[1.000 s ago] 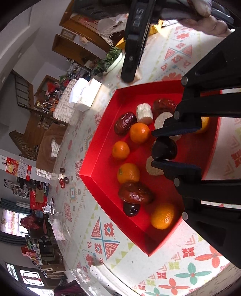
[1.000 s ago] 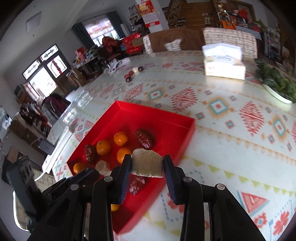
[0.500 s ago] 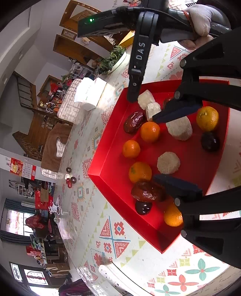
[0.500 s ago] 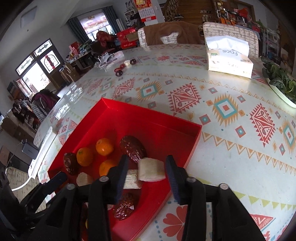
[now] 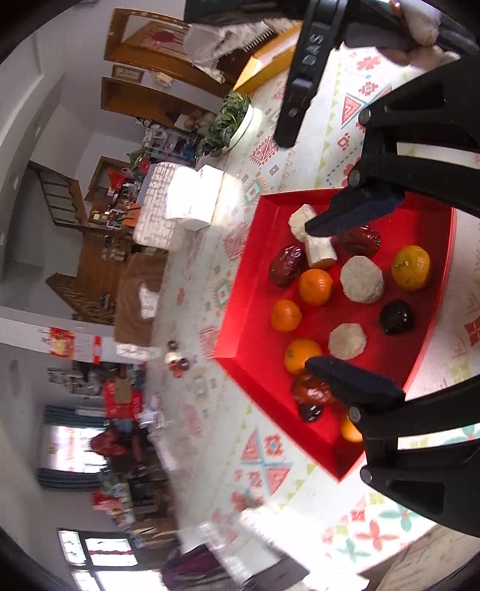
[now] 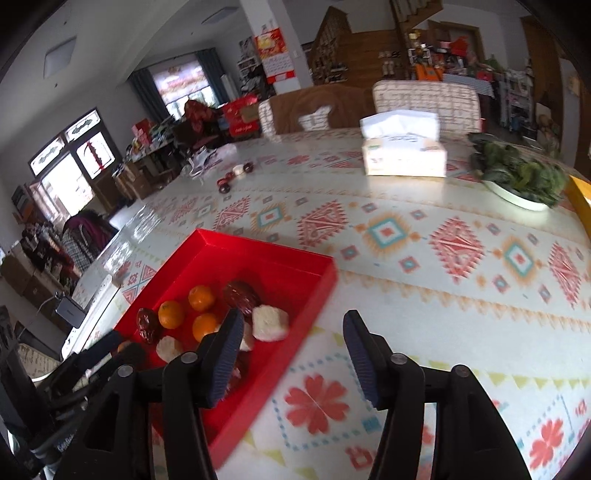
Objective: Organize fruits
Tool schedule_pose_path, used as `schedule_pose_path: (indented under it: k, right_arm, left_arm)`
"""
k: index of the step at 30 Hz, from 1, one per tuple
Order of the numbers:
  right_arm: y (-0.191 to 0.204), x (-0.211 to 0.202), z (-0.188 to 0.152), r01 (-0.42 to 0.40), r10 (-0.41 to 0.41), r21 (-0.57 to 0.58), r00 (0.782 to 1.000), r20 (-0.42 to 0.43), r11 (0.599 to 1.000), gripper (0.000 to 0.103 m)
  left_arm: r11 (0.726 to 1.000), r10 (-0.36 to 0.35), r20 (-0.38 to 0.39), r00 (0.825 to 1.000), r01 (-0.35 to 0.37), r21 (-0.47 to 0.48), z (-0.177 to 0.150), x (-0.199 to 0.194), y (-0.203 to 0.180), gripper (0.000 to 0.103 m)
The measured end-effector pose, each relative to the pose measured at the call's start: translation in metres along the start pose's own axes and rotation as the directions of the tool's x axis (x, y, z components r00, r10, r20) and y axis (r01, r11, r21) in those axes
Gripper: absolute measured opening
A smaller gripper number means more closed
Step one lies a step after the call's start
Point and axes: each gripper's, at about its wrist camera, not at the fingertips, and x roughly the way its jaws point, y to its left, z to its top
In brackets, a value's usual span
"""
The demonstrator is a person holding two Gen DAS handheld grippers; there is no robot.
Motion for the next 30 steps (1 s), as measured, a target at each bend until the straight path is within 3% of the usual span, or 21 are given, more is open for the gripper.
schedule_pose_path:
  k: [4, 8, 21, 30]
  right_arm:
    - [-0.014, -0.021, -0.016, 0.024, -0.025, 0.028, 0.999, 0.032, 0.999, 0.066]
    - [-0.022, -0.04, -0.031, 0.053, -0.054, 0.024, 0.997, 0.054, 0.998, 0.069]
    - [-0.03, -0.088, -0.065, 0.082, -0.082, 0.005, 0.99, 0.115, 0.997, 0.076]
    - [-0.035, -0.109, -0.074, 0.077, -0.079, 0.019, 0.986, 0.147, 0.997, 0.078]
  left_arm:
    - [0.993, 0.096, 0.061, 0.993, -0.1, 0.057, 0.001, -0.016, -0.017, 0.086]
    - [0.985, 0.138, 0.089, 0.986, -0.146, 0.087, 0.001, -0.028, -0.033, 0.088]
    - [0.97, 0.143, 0.136, 0.98, -0.167, 0.178, -0.006, -0.059, -0.085, 0.09]
    - [0.966, 0.139, 0.184, 0.973, -0.174, 0.192, -0.009, -0.079, -0.1, 0.091]
